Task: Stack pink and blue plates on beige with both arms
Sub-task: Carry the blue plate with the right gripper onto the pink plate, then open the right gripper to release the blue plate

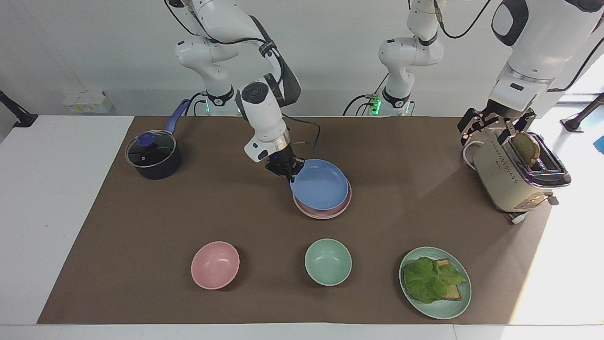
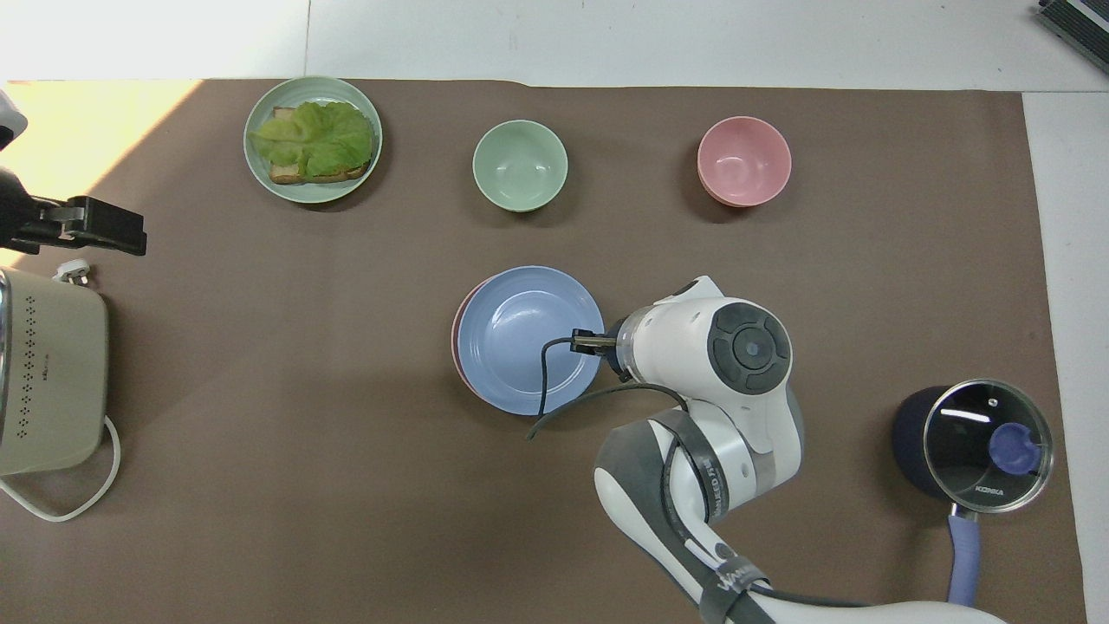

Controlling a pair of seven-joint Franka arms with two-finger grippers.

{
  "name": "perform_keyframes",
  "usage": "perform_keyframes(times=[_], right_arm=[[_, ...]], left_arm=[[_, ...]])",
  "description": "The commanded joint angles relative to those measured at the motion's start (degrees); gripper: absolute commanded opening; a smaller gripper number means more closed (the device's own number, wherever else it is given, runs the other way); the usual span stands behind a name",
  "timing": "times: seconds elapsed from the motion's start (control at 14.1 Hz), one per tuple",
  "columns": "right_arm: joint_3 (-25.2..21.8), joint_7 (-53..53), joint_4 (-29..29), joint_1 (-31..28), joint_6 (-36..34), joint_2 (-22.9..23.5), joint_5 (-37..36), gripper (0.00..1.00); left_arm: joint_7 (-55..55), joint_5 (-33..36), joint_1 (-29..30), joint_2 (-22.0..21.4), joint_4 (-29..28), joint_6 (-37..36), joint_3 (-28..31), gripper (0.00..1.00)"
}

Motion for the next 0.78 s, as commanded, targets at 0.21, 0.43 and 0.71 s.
perform_keyframes(times=[0.21,0.43,0.71], right_arm=[[-0.1,0.8,1.1,0.5,0.8,1.4,1.1,0.02],[-0.1,1.2,1.3,0.9,1.9,1.7,1.1,0.13],[-0.1,0.8,1.4,0.8,1.9,1.2,0.2,0.87]], left_arm=[[0.4,0.6,0.4,-0.3,-0.3,-0.5,-0.3,1.0],[0.4,0.6,0.4,-0.4,-0.3,-0.5,-0.3,1.0],[0.4,0.6,0.4,-0.3,-0.3,-0.5,-0.3,1.0]])
